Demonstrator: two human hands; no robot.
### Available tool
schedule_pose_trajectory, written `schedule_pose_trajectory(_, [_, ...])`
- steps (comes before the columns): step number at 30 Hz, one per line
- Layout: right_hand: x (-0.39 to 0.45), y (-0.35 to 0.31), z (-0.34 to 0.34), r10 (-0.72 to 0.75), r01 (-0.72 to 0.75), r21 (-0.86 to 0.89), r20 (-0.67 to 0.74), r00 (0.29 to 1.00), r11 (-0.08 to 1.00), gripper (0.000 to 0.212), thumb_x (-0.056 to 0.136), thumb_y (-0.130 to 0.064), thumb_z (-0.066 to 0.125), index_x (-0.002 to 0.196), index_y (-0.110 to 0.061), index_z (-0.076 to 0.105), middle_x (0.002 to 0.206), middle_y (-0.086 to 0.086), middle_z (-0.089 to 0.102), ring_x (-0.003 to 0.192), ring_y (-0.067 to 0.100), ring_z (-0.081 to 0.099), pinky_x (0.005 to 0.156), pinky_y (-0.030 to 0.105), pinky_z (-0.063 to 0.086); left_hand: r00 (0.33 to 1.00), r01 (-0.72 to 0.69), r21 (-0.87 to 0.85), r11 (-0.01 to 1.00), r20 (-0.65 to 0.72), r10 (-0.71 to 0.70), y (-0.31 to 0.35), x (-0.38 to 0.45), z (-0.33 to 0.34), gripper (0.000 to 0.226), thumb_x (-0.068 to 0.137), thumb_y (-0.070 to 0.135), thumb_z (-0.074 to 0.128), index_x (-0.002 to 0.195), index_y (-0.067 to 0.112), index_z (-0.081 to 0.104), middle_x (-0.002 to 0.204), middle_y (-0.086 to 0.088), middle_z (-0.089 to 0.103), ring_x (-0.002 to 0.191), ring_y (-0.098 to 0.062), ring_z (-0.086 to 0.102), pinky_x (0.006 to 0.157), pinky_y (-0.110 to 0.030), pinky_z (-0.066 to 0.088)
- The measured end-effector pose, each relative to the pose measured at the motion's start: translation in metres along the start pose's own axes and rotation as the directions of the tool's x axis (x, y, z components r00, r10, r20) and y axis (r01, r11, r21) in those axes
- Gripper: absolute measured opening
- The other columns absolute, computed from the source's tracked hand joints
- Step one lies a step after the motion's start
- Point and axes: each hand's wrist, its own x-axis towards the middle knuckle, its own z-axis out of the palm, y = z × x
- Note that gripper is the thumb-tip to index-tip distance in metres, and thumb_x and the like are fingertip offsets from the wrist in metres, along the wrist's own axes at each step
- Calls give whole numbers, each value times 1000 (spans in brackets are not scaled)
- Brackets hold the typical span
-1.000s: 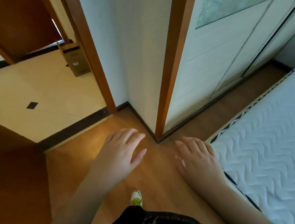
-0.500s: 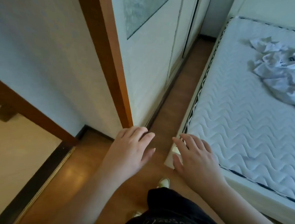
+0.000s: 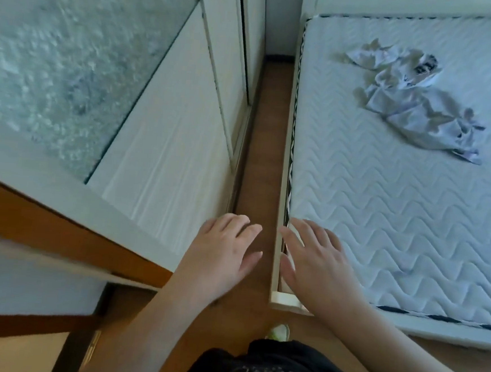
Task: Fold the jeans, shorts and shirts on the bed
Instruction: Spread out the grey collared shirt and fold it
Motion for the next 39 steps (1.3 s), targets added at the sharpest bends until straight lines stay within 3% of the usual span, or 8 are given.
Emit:
schedule_pose_trajectory(5, [38,42,-7,143,-143,-25,-1,990,989,43,88,-34,64,127,-16,61,131,8,60,122,27,57,101,44,45,994,-76,56,995,-69,80,4,74,-17,45,96,49,41,131,26,56,129,4,58,123,-18,52,104,-38,40])
schedule_pose_trajectory(11, [85,101,-11,329,-332,-42,-69,942,942,45,81,-30,71,123,-15,64,129,9,62,117,30,59,97,45,48,957,-254,71,964,-124,262,20,189,-29,45,93,45,37,122,22,62,121,1,61,117,-21,54,101,-41,39])
schedule_pose_trajectory(19, [160,179,-22,658,-659,-71,-45,752,749,48,88,-29,62,133,-16,55,142,7,52,130,28,48,107,41,36,856,-512,-3,859,-84,510,44,361,-40,44,95,44,47,132,23,55,135,-1,55,128,-23,47,108,-41,30])
schedule_pose_trajectory(24, [204,208,-28,830,-831,-50,-40,556,554,49,96,-30,51,143,-20,44,153,5,38,144,26,29,119,39,14,686,-728,-24,685,-39,727,65,462,-55,42,96,42,49,131,21,56,134,-3,56,128,-25,48,106,-44,34])
schedule_pose_trajectory(28, [231,217,-32,911,-913,-14,-54,408,408,49,96,-29,50,144,-19,45,155,5,35,146,26,25,120,39,9,523,-852,-4,523,1,852,83,523,-66,43,93,39,58,130,18,58,132,-5,57,125,-27,51,103,-45,37])
schedule_pose_trajectory(33, [243,213,-31,971,-972,50,-80,225,229,49,100,-35,41,147,-23,39,157,2,30,147,23,21,116,34,-1,353,-935,-7,354,58,934,104,549,-69,45,93,42,54,133,20,56,134,-3,56,127,-25,49,105,-43,34])
schedule_pose_trajectory(36, [244,205,-28,983,-983,68,-78,164,169,50,101,-38,36,149,-25,34,159,0,26,148,22,16,117,33,-3,277,-960,-23,280,86,957,111,549,-71,45,93,41,55,133,21,56,133,-3,56,126,-25,49,105,-43,35])
schedule_pose_trajectory(39, [244,197,-28,990,-990,69,-71,118,123,49,100,-38,38,148,-25,35,159,0,27,148,22,18,120,36,6,225,-973,-33,227,43,973,111,549,-72,42,89,37,63,127,17,61,126,-5,61,120,-28,55,99,-45,40])
